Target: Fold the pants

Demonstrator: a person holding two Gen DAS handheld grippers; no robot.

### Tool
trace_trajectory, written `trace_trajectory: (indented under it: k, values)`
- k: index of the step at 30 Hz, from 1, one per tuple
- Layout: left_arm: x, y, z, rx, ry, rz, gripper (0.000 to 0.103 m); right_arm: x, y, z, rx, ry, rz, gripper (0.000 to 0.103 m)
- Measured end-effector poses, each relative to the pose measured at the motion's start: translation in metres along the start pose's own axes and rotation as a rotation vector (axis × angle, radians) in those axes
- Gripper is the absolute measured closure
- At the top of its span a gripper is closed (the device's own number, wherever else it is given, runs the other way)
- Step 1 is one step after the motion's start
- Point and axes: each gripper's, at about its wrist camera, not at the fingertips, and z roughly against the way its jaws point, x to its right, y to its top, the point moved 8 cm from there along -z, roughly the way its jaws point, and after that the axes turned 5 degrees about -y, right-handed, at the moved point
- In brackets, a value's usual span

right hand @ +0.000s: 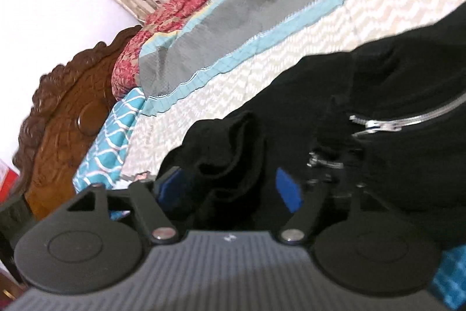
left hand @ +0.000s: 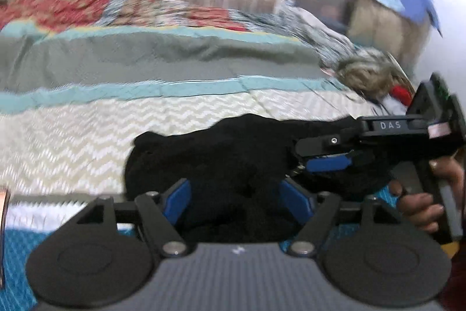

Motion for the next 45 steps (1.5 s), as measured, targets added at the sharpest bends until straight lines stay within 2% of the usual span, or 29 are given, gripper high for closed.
trace_trajectory:
  k: [4,9,10,11,12,13,16,19,21,22,23,24,26,28,30,31,33,35,37,39,40,43,45]
  values:
    - [-0.036,0.000,0.005,0.000,0.051,0.130,0.033,-0.006,0.004,-0.031,-0.058,-0.012,-0.033,0.020]
    - [-0.062,0.004,0.014,0.028,0.065,0.220,0.033,-0.011,-0.005,-0.065,-0.138,-0.069,-0.041,0.021]
    - [-0.063,0.005,0.013,0.027,0.067,0.225,0.033,-0.018,-0.009,-0.070,-0.150,-0.061,-0.022,0.028]
    - [-0.063,0.006,0.011,0.023,0.069,0.224,0.033,-0.024,-0.009,-0.071,-0.151,-0.056,0.007,0.059]
    - [-0.063,0.006,0.010,0.020,0.072,0.222,0.033,-0.029,-0.008,-0.069,-0.133,-0.077,0.054,0.078]
    - [-0.062,0.006,0.008,0.016,0.070,0.219,0.033,-0.040,-0.006,-0.061,-0.098,-0.083,0.121,0.083]
    - [-0.055,0.008,0.002,0.009,0.051,0.200,0.033,-0.057,0.002,-0.033,0.014,-0.106,0.254,0.083]
    - [-0.044,0.013,-0.011,0.006,0.036,0.166,0.033,-0.053,0.002,-0.007,0.138,-0.232,0.383,0.083]
    - [-0.035,0.016,-0.027,-0.017,0.018,0.143,0.033,-0.028,-0.006,-0.017,0.096,-0.302,0.360,0.080]
    - [-0.030,0.016,-0.035,-0.031,0.011,0.131,0.035,-0.011,-0.013,-0.029,0.028,-0.333,0.317,0.077]
    - [-0.025,0.017,-0.044,-0.045,0.006,0.117,0.036,0.000,-0.015,-0.033,0.008,-0.357,0.282,0.067]
    - [-0.020,0.017,-0.052,-0.062,0.005,0.103,0.036,0.005,-0.012,-0.030,0.025,-0.336,0.238,0.066]
    - [-0.013,0.012,-0.064,-0.099,0.010,0.087,0.043,0.005,-0.003,-0.016,0.045,-0.281,0.166,0.063]
    - [-0.008,0.007,-0.070,-0.117,0.021,0.057,0.045,-0.001,0.006,0.006,0.118,-0.260,0.178,0.061]
    - [-0.009,-0.002,-0.079,-0.163,0.078,0.018,0.045,-0.006,0.005,0.024,0.147,-0.205,0.182,0.062]
    - [-0.013,-0.011,-0.086,-0.210,0.115,0.008,0.045,-0.005,0.001,0.022,0.132,-0.179,0.173,0.062]
    - [-0.022,-0.023,-0.097,-0.271,0.141,0.032,0.044,-0.002,-0.014,0.013,0.065,-0.165,0.174,0.062]
    - [-0.023,-0.022,-0.096,-0.272,0.141,0.046,0.044,0.011,-0.033,-0.007,-0.041,-0.226,0.189,0.061]
    - [-0.017,-0.012,-0.087,-0.255,0.128,0.037,0.044,0.016,-0.035,-0.001,-0.035,-0.202,0.163,0.063]
    - [-0.013,0.000,-0.076,-0.217,0.115,0.037,0.044,0.016,-0.021,0.023,0.036,-0.142,0.117,0.063]
    - [-0.012,0.007,-0.070,-0.191,0.101,0.045,0.044,0.017,-0.010,0.039,0.095,-0.142,0.116,0.062]
    - [-0.003,0.031,-0.063,-0.127,0.039,0.086,0.046,0.038,0.015,0.097,0.275,-0.204,0.123,0.062]
    - [0.005,0.042,-0.068,-0.104,-0.004,0.101,0.046,0.065,0.025,0.134,0.387,-0.307,0.100,0.057]
